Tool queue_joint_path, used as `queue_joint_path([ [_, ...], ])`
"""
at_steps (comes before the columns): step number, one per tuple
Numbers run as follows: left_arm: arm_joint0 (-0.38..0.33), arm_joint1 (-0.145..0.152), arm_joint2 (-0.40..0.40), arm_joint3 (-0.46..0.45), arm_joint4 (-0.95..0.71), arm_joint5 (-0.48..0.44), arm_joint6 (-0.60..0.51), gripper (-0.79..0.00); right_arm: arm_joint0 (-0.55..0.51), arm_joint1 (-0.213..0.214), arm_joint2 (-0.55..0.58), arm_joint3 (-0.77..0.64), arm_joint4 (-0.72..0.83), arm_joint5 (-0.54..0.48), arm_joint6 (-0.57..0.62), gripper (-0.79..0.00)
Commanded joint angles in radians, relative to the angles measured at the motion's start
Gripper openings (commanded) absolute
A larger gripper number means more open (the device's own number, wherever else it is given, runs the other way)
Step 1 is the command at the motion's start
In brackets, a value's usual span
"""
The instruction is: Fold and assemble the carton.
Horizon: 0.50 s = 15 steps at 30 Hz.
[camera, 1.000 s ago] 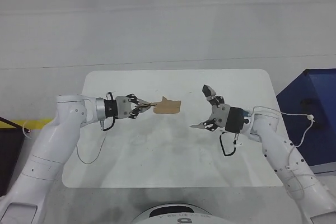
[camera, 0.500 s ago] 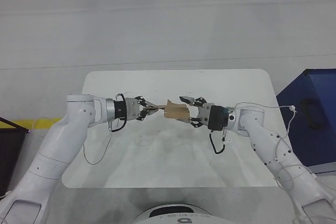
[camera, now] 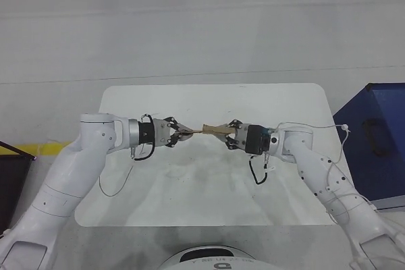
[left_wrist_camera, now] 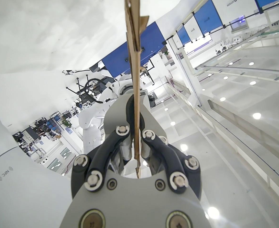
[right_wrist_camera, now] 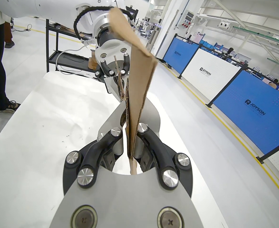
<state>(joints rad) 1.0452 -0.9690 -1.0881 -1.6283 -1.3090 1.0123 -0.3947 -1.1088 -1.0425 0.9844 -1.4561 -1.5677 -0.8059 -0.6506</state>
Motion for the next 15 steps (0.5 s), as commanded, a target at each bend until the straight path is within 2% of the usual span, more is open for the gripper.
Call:
queue_joint_path([
  [1, 0.006, 0.008, -0.032, 0.006, 0.011, -0.011, -0.039, 0.000, -0.004, -0.001, 0.006, 0.008, 0.039, 0.001, -0.008, -0.785],
  [5, 0.053, 0.024, -0.120, 0.039, 0.015, -0.107, -0.149, 0.000, -0.020, -0.006, 0.031, 0.016, 0.148, 0.026, -0.052, -0.785],
  [9, 0.131, 0.034, -0.195, 0.073, -0.038, -0.215, -0.319, 0.000, -0.047, -0.016, 0.054, 0.012, 0.308, 0.064, -0.137, -0.785],
  [12, 0.179, 0.030, -0.205, 0.101, -0.119, -0.261, -0.468, 0.000, -0.060, -0.029, 0.051, 0.011, 0.441, 0.069, -0.191, -0.785],
  [15, 0.199, 0.018, -0.182, 0.138, -0.217, -0.276, -0.579, 0.000, -0.057, -0.047, 0.027, 0.024, 0.572, 0.041, -0.217, -0.785],
])
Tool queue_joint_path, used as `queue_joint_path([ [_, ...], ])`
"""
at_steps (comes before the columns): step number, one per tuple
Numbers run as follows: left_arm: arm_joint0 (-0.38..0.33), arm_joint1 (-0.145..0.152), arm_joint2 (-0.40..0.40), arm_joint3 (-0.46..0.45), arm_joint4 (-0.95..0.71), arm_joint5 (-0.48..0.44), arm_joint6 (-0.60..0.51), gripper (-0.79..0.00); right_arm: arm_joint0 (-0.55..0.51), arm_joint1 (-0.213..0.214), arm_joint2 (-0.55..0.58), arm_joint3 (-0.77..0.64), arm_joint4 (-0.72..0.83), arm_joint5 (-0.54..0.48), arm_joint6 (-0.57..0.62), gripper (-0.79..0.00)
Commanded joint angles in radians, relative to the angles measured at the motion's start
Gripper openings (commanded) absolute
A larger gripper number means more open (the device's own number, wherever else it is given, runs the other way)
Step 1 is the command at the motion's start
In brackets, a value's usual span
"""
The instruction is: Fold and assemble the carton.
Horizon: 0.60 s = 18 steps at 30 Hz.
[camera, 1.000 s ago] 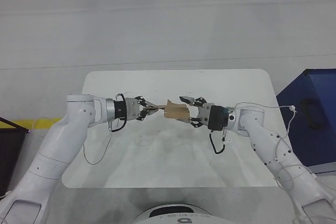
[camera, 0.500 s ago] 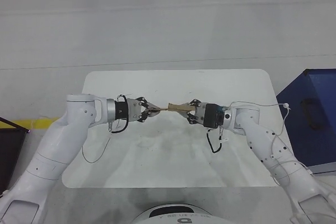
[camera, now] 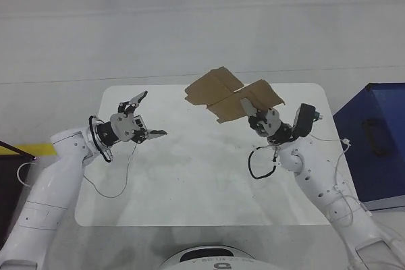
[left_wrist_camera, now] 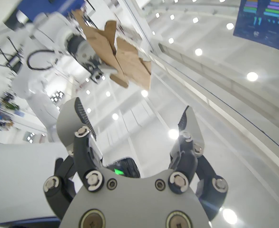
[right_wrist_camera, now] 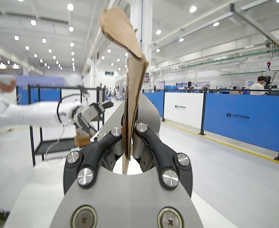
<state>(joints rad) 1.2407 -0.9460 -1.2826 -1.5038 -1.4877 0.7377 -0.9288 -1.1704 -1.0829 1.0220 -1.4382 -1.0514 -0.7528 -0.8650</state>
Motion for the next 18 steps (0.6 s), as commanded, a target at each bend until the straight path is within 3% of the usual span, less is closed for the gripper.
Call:
queue_joint_path([
  [1, 0.002, -0.009, 0.024, 0.021, -0.055, 0.000, -0.063, 0.000, 0.010, -0.012, -0.022, 0.013, 0.090, -0.024, 0.001, -0.785],
  [12, 0.001, -0.020, 0.049, 0.027, -0.059, -0.042, -0.028, 0.000, 0.015, -0.018, -0.032, 0.019, 0.128, -0.033, 0.001, -0.785],
  [15, 0.020, -0.036, 0.089, 0.058, -0.233, 0.042, -0.028, 0.000, 0.001, -0.026, -0.040, -0.009, 0.193, -0.067, -0.020, -0.785],
  [18, -0.009, -0.062, 0.169, 0.128, -0.425, 0.175, 0.022, 0.000, 0.004, -0.041, -0.065, -0.025, 0.234, -0.113, -0.045, -0.785],
])
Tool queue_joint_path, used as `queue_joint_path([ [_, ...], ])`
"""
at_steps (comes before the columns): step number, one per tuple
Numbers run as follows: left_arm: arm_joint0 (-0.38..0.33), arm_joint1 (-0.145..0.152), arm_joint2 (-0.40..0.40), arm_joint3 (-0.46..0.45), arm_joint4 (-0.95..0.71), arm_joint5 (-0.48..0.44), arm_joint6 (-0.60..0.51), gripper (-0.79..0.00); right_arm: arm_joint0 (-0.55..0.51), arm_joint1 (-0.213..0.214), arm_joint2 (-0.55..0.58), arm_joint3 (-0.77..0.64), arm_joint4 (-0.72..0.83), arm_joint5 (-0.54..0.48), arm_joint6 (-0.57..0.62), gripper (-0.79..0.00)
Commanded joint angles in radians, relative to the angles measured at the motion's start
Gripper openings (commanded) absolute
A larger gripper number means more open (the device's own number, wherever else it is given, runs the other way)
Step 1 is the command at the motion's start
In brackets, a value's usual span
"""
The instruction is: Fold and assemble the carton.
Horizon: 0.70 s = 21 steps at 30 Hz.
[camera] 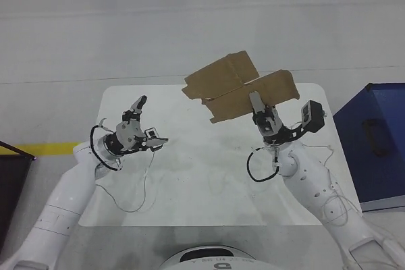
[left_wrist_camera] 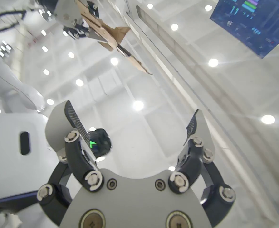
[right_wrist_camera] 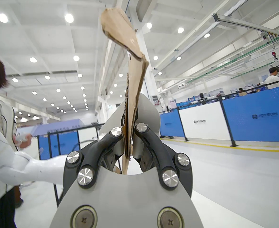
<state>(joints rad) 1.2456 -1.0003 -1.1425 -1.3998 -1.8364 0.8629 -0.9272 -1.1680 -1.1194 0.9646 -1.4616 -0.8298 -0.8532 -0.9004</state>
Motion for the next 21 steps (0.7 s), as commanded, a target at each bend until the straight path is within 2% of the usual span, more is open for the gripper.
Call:
queue_joint_path([
  [1, -0.030, -0.017, 0.056, 0.043, -0.135, 0.075, 0.045, 0.000, 0.006, -0.010, -0.019, 0.002, 0.021, -0.026, -0.014, -0.785],
  [3, -0.064, -0.037, 0.119, 0.069, -0.253, 0.140, 0.110, 0.000, 0.018, -0.021, -0.039, 0.011, 0.021, -0.036, -0.011, -0.785],
  [6, -0.110, -0.060, 0.239, 0.071, -0.391, 0.149, 0.185, 0.000, 0.037, -0.036, -0.060, 0.034, 0.013, -0.045, 0.003, -0.785],
  [9, -0.166, -0.063, 0.340, 0.062, -0.529, 0.149, 0.262, 0.000, 0.049, -0.046, -0.062, 0.053, -0.004, -0.043, 0.009, -0.785],
  [11, -0.202, -0.060, 0.377, 0.054, -0.604, 0.149, 0.292, 0.000, 0.050, -0.050, -0.058, 0.059, -0.016, -0.043, 0.005, -0.785],
  [16, -0.262, -0.048, 0.408, 0.054, -0.670, 0.149, 0.315, -0.034, 0.043, -0.057, -0.035, 0.074, -0.033, -0.046, 0.005, -0.785],
  [18, -0.279, -0.042, 0.404, 0.062, -0.629, 0.149, 0.317, -0.062, 0.041, -0.060, -0.029, 0.077, -0.035, -0.049, 0.008, -0.785],
  [21, -0.293, -0.034, 0.373, 0.090, -0.508, 0.149, 0.282, -0.022, 0.041, -0.066, -0.021, 0.083, -0.031, -0.053, 0.014, -0.785],
])
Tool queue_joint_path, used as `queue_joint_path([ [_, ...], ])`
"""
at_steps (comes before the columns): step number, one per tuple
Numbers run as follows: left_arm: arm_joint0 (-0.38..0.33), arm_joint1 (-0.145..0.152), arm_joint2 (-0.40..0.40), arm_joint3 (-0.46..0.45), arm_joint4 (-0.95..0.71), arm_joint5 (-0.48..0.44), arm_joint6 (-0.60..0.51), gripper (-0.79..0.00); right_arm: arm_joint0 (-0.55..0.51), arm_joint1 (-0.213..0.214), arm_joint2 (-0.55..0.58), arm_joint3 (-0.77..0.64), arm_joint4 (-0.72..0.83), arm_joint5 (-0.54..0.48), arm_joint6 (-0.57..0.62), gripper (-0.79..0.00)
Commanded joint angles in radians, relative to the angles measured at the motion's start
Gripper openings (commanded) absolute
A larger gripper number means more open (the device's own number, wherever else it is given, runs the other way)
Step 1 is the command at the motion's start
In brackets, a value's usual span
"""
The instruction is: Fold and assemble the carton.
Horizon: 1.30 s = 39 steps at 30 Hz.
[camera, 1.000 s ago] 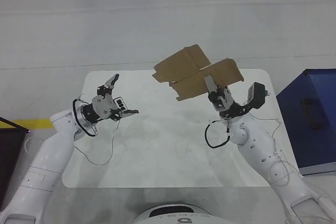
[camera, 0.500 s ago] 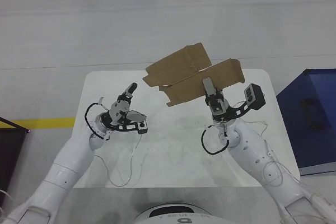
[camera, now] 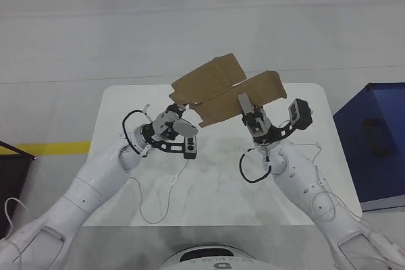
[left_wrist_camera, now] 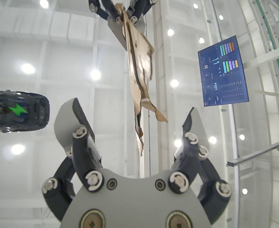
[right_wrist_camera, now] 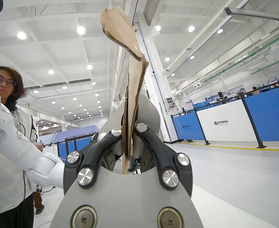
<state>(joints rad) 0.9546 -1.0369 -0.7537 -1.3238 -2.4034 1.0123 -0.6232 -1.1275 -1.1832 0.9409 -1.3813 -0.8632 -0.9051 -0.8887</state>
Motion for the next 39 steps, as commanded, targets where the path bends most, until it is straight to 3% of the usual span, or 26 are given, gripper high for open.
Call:
queue_joint_path([
  [1, -0.013, 0.007, -0.043, 0.033, 0.144, -0.022, -0.028, -0.009, 0.000, -0.004, 0.006, 0.005, 0.006, -0.001, 0.004, -0.785],
  [3, -0.014, 0.018, -0.082, 0.028, 0.407, -0.141, -0.063, -0.058, 0.000, -0.007, 0.014, 0.008, 0.017, -0.002, 0.006, -0.785],
  [4, -0.002, 0.022, -0.102, 0.026, 0.509, -0.216, -0.122, -0.123, 0.000, -0.009, 0.017, 0.011, 0.023, -0.002, 0.009, -0.785],
  [6, 0.016, 0.033, -0.122, 0.020, 0.721, -0.347, -0.229, -0.409, 0.000, -0.013, 0.023, 0.012, 0.039, -0.001, 0.013, -0.785],
  [7, 0.019, 0.039, -0.129, 0.018, 0.832, -0.416, -0.271, -0.437, 0.001, -0.015, 0.026, 0.012, 0.049, -0.002, 0.014, -0.785],
  [9, 0.021, 0.050, -0.133, 0.012, 1.037, -0.539, -0.338, -0.419, 0.003, -0.020, 0.027, 0.014, 0.075, -0.004, 0.021, -0.785],
  [11, 0.021, 0.058, -0.136, -0.006, 1.216, -0.684, -0.400, -0.105, 0.008, -0.027, 0.025, 0.016, 0.108, -0.004, 0.033, -0.785],
  [12, 0.021, 0.061, -0.139, -0.015, 1.290, -0.756, -0.428, 0.000, 0.011, -0.030, 0.023, 0.018, 0.121, -0.003, 0.042, -0.785],
  [14, 0.027, 0.067, -0.156, -0.038, 1.416, -0.924, -0.468, 0.000, 0.015, -0.036, 0.021, 0.021, 0.150, -0.001, 0.057, -0.785],
  [17, 0.059, 0.074, -0.203, -0.050, 1.457, -1.077, -0.497, 0.000, 0.016, -0.044, 0.022, 0.020, 0.192, -0.008, 0.078, -0.785],
  [19, 0.084, 0.075, -0.230, -0.045, 1.376, -1.079, -0.510, 0.000, 0.014, -0.048, 0.025, 0.019, 0.222, -0.014, 0.094, -0.785],
  [28, 0.083, 0.076, -0.231, -0.047, 1.389, -1.083, -0.501, 0.000, 0.010, -0.052, 0.030, 0.017, 0.259, -0.010, 0.126, -0.785],
  [31, 0.080, 0.088, -0.256, -0.126, 1.650, -1.165, -0.368, 0.000, 0.006, -0.052, 0.029, 0.016, 0.265, -0.009, 0.130, -0.785],
  [33, 0.096, 0.097, -0.290, -0.189, 1.770, -1.215, -0.294, 0.000, -0.013, -0.053, 0.019, 0.022, 0.327, 0.000, 0.193, -0.785],
  [39, 0.169, 0.115, -0.359, -0.332, 2.009, -1.305, -0.193, 0.000, -0.032, -0.061, -0.027, -0.006, 0.692, 0.008, 0.414, -0.785],
])
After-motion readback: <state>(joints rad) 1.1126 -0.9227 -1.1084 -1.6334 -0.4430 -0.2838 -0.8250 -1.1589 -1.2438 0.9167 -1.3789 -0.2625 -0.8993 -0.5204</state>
